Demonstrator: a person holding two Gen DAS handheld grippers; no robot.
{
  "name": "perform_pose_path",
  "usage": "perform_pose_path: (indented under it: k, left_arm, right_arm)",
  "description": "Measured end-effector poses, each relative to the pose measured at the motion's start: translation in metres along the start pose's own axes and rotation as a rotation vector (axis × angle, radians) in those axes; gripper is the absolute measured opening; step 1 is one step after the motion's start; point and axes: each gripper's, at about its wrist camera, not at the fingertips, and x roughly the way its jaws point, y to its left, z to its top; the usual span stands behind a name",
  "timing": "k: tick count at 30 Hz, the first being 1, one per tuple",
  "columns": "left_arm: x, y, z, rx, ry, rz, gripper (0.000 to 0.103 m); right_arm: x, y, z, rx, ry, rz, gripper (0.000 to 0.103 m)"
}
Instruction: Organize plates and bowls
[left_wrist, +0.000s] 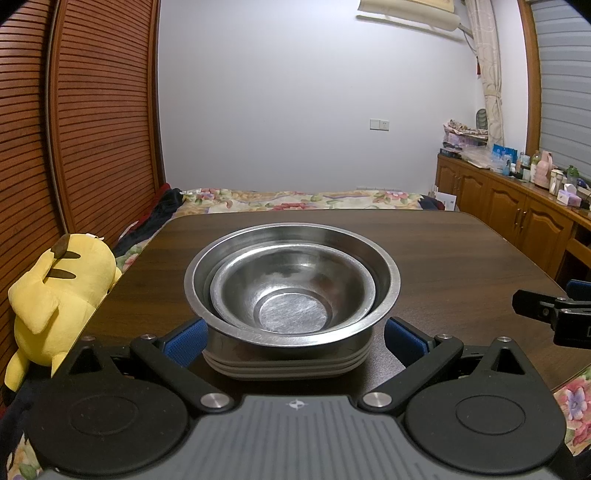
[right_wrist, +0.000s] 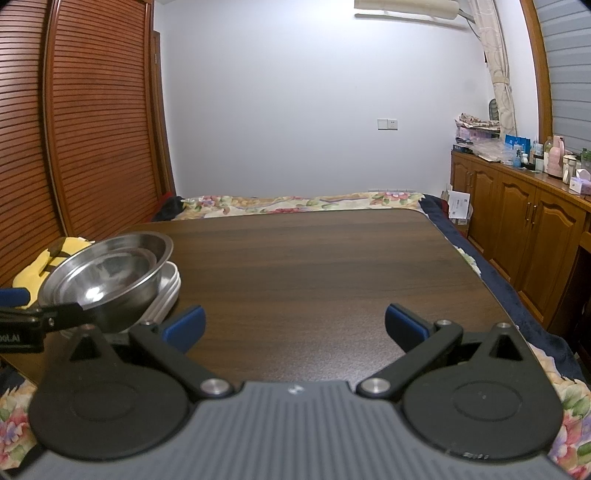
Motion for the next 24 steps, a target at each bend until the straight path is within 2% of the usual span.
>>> perform_pose_path:
  k: [24]
  left_arm:
    - [0.0004,-0.0001,-0.0010,-0.003,0.000,0.000,0.103]
  right_arm:
    - [0.0009,0.0003,-0.0010,0.007,0.003,-0.001,0.103]
